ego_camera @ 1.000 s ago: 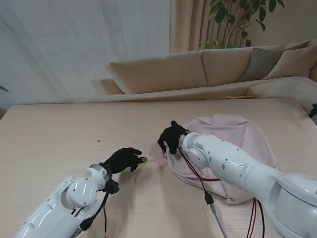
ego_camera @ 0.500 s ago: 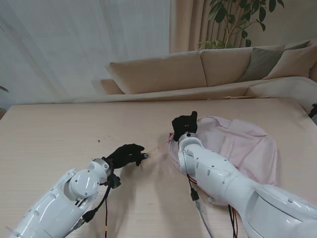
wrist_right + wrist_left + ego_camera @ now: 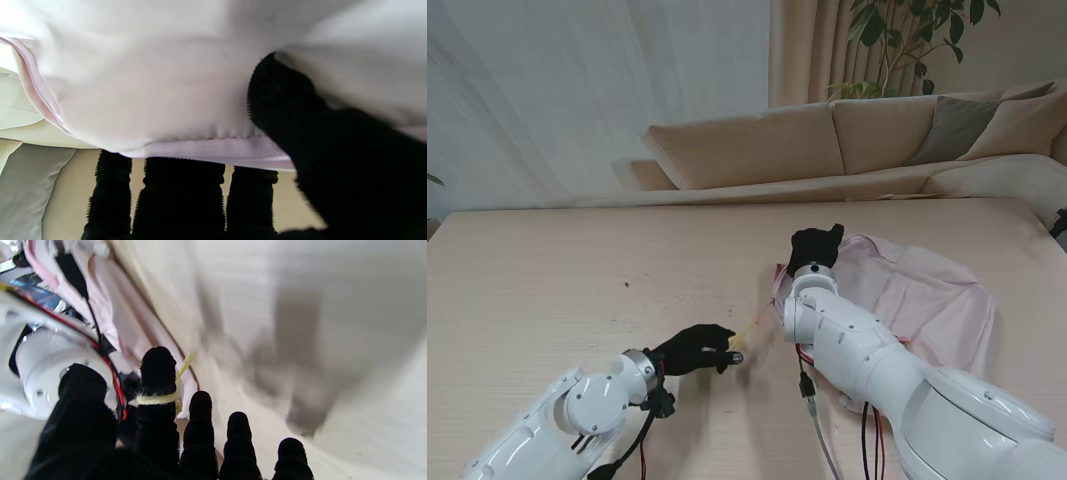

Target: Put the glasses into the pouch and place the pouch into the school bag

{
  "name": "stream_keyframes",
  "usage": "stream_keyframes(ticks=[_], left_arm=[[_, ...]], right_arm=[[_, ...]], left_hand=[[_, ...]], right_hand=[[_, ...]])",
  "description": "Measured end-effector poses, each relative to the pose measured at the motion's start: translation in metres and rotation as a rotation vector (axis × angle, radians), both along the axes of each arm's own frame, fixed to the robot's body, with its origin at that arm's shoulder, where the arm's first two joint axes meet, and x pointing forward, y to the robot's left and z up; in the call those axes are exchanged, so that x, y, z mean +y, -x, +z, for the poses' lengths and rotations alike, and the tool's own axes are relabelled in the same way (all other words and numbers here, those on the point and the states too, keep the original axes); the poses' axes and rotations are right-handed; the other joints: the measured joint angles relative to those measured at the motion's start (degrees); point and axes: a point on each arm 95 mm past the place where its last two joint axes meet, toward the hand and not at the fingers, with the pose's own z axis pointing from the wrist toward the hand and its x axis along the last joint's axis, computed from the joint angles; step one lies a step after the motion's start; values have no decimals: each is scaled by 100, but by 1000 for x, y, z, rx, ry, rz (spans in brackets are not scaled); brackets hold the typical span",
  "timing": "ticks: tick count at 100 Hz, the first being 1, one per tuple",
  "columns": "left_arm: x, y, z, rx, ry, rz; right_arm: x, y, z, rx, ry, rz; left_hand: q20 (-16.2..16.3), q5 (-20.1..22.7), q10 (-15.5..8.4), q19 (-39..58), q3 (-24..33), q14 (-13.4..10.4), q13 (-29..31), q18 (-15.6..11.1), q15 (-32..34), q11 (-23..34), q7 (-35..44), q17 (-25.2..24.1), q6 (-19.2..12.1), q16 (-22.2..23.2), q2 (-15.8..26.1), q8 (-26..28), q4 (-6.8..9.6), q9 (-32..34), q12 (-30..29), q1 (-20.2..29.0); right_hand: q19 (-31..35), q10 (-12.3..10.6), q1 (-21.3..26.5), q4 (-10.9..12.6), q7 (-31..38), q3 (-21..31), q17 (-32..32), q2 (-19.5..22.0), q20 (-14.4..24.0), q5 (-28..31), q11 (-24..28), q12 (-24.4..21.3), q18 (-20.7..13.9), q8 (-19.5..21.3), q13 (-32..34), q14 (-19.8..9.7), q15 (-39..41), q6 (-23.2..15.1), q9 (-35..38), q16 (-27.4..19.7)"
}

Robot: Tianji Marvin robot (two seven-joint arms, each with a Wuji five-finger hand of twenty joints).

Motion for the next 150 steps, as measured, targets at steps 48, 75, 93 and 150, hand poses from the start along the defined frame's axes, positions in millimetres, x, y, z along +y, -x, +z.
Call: stream_keyframes(ticks=[48,75,93,150], left_arm=[[-9,31,-11,13,78,-28],[5,9,-6,12,36,48],[16,-3,-2,-12,18,85],[21,-5,-6,-12,13,108]], right_arm=[[-4,5,3,33,-44,-14],[-9,17,11,134,-178,162],[-12,22,23,59,-109,417],[-10,29,20,338,136,795]], left_hand=[[-85,221,55,-98,3,6,2,-5,3,24,189,64,0,0,0,61,0,73,3,137],[39,351,55,87,3,6,2,-51,3,15,295,65,-1,0,0,62,0,73,3,137],[31,350,56,87,3,6,2,-37,3,15,296,43,-1,0,0,62,0,73,3,137],[30,350,56,87,3,6,2,-22,3,15,296,31,-2,0,0,62,0,73,3,136]], right_hand=[[61,21,83,42,-6,38,-102,350,42,-134,5,0,-88,0,-30,20,-63,0,-84,78],[-240,194,-446,1359,-1025,-268,-1421,2115,-182,-3023,133,-511,-497,-73,-2345,-67,-934,352,-3418,366],[-398,-109,-566,1385,-1317,-259,-1477,2148,-335,-3694,-225,-669,-570,-171,-2930,-389,-1086,-224,-4327,375],[-1236,-1356,82,1438,-2219,-4,-1481,1568,-806,-3577,-1689,-1285,-725,-1034,-3488,-1080,-2866,-951,-4816,-450]])
